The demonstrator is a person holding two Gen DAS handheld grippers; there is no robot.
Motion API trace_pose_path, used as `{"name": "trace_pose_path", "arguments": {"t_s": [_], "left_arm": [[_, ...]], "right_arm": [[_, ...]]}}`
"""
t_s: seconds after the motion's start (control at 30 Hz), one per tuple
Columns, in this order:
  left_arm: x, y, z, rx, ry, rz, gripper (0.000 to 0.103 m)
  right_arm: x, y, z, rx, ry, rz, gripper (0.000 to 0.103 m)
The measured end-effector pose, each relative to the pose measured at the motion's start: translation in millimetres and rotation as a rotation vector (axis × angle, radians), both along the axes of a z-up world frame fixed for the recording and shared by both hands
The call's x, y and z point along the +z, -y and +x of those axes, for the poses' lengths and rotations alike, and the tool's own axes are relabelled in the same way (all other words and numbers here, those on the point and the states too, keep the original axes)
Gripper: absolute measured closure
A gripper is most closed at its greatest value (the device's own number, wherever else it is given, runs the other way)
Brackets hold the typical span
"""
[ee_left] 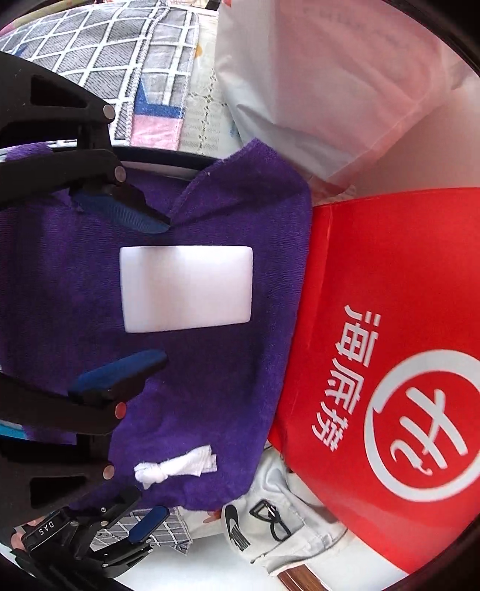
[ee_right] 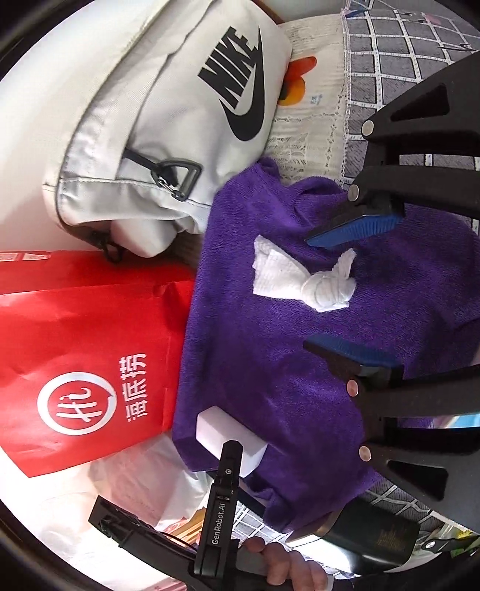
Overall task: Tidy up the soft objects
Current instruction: 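Open both tools to drop the sponge block and tissue onto the towel, then grasp the holed black strap half with the right tool while the left tool grasps the buckle half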
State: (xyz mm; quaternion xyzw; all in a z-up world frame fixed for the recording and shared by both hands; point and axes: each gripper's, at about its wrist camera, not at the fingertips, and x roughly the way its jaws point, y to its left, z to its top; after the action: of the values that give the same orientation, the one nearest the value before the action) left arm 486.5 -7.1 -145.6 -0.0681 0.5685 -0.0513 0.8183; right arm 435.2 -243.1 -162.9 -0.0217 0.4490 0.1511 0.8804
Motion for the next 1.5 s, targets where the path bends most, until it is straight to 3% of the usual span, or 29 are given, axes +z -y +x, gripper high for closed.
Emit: {"name": "trace_pose_path", "arguments": {"t_s": [0.17, 0.37, 0.67, 0.9, 1.1, 1.23, 1.5], "left_arm": [[25.2, 7.6, -19.5, -0.01, 0.023, 0.076, 0.039], [55.0, 0.9, -57.1, 0.011, 0.042, 0.055, 0.037], [77.3, -49.8, -141.2, 0.065, 0.109, 0.001, 0.037], [87.0, -71.2, -208.2, 0.101, 0.188, -0.007, 0.037], [77.0, -77.8, -254.1, 0.107, 0.186, 0.035, 0.037], [62.5, -82.5, -280.8, 0.116, 0.177, 0.0, 0.037], [36.6, -88.7, -323.6, 0.139, 0.185, -0.056, 0.037]], "right_arm": [[20.8, 1.4, -12.8, -0.037, 0.029, -0.007, 0.032], [47.9, -4.4, -36.9, -0.086, 0.04, -0.02, 0.017], [87.6, -13.1, -99.9, -0.107, 0.05, 0.026, 0.015], [105.7, -35.5, -167.4, -0.06, 0.123, -0.032, 0.015], [94.0, -52.1, -214.1, -0.033, 0.103, -0.025, 0.015], [80.4, -54.3, -239.1, -0.035, 0.033, 0.044, 0.015], [51.8, -46.9, -277.1, -0.067, -0.005, 0.074, 0.018]]}}
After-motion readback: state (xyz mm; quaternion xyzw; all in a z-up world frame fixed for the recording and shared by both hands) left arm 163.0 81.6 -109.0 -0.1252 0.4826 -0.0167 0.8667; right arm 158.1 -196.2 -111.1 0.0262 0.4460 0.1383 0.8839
